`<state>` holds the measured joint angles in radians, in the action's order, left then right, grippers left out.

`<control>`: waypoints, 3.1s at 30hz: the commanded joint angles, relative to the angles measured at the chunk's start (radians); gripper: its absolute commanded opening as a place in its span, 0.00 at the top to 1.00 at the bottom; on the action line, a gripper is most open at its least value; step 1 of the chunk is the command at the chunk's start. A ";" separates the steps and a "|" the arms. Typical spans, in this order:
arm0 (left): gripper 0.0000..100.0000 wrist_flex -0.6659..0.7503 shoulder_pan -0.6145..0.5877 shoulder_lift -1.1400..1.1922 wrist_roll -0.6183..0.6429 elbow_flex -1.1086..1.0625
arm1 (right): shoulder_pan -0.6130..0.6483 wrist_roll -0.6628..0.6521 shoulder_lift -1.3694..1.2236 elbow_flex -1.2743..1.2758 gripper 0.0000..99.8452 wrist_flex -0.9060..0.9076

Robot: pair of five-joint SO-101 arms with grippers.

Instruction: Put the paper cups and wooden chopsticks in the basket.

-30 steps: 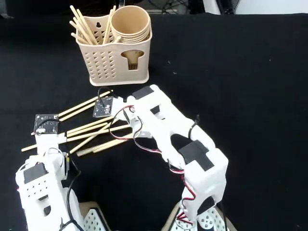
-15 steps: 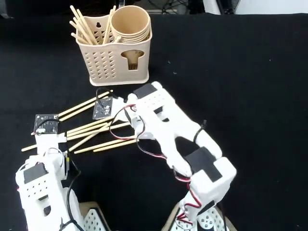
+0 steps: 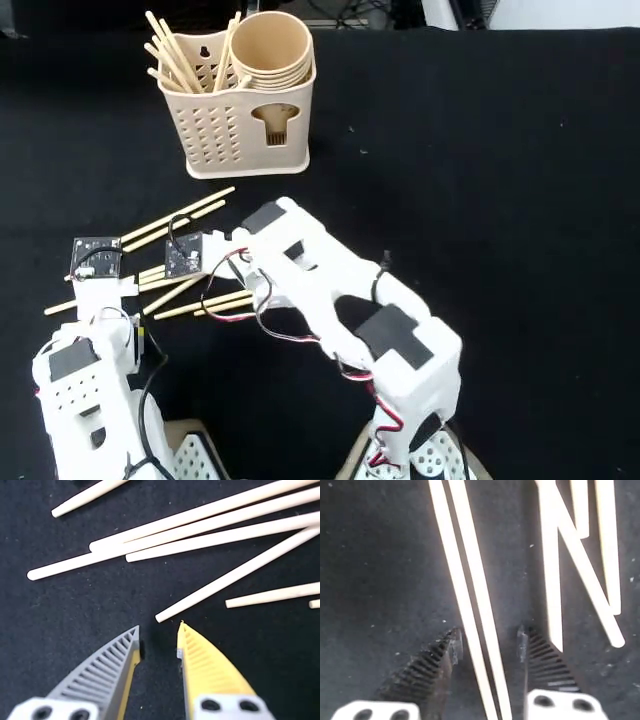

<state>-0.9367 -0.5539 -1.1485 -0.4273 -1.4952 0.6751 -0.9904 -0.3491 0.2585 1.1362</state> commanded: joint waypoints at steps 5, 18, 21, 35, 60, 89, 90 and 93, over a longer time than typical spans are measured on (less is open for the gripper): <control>0.87 0.017 -0.005 -0.014 -0.009 0.002 | 0.018 0.006 -0.051 -0.058 0.83 0.029; 0.87 0.017 -0.005 -0.014 -0.009 0.002 | 0.026 0.009 0.002 -0.025 0.99 0.038; 0.87 0.017 -0.005 -0.014 -0.009 0.002 | 0.021 0.009 0.105 -0.022 0.99 0.077; 0.87 0.017 -0.005 -0.014 -0.009 0.002 | -0.092 0.109 0.657 -0.036 0.99 0.091; 0.87 0.017 -0.005 -0.014 -0.009 0.002 | -0.115 0.385 0.691 0.430 0.99 -0.157; 0.87 0.017 -0.005 -0.014 -0.009 0.002 | 0.054 0.298 0.289 0.361 0.82 -0.236; 0.87 0.017 -0.005 -0.014 -0.009 0.002 | 0.054 0.296 0.289 0.361 0.83 -0.236; 0.87 0.017 -0.005 -0.014 -0.009 0.002 | 0.057 0.296 0.289 0.366 0.93 -0.235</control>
<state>-0.9367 -0.5539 -1.1485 -0.4258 -1.4952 0.7135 -0.6836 -0.0545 0.6759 0.9198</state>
